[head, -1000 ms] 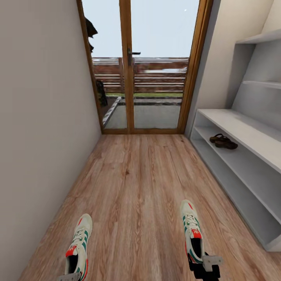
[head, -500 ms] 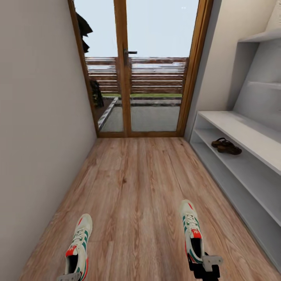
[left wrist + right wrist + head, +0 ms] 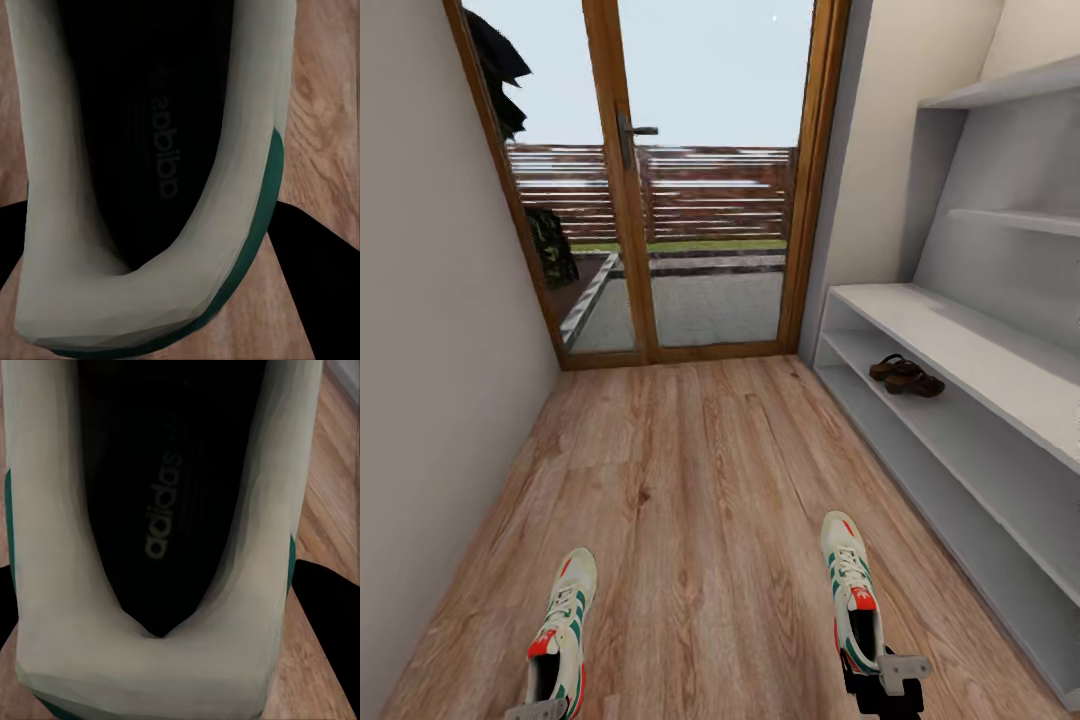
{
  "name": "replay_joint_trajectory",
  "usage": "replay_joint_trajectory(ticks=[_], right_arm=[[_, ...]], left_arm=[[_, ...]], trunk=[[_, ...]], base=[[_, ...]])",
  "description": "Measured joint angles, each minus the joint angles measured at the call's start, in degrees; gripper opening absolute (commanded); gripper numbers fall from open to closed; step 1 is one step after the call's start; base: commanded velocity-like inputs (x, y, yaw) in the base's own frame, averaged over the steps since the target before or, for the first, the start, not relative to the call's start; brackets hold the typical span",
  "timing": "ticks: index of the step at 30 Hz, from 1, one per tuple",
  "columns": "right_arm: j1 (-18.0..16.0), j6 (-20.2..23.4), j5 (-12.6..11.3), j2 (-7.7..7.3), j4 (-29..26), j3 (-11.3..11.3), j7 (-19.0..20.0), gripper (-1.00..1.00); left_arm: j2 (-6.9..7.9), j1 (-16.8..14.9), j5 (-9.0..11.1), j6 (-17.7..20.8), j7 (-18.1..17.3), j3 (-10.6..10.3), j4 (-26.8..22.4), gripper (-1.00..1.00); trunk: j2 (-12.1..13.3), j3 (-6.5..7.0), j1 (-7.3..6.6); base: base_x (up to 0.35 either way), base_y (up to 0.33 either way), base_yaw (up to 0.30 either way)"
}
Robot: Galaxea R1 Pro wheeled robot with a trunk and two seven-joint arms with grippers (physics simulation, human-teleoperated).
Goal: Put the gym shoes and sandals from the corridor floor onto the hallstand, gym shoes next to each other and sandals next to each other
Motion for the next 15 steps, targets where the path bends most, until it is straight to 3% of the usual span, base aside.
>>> replay_joint_trajectory(ticks=[15], right_arm=[[0.0, 0.0, -0.02, 0.0, 0.0, 0.0, 0.0, -1.0]], left_arm=[[0.02, -0.03, 0.0, -0.01, -0.03, 0.0, -0.01, -1.0]], trunk=[[0.0, 0.0, 0.0]], base=[[0.295, 0.185, -0.264]])
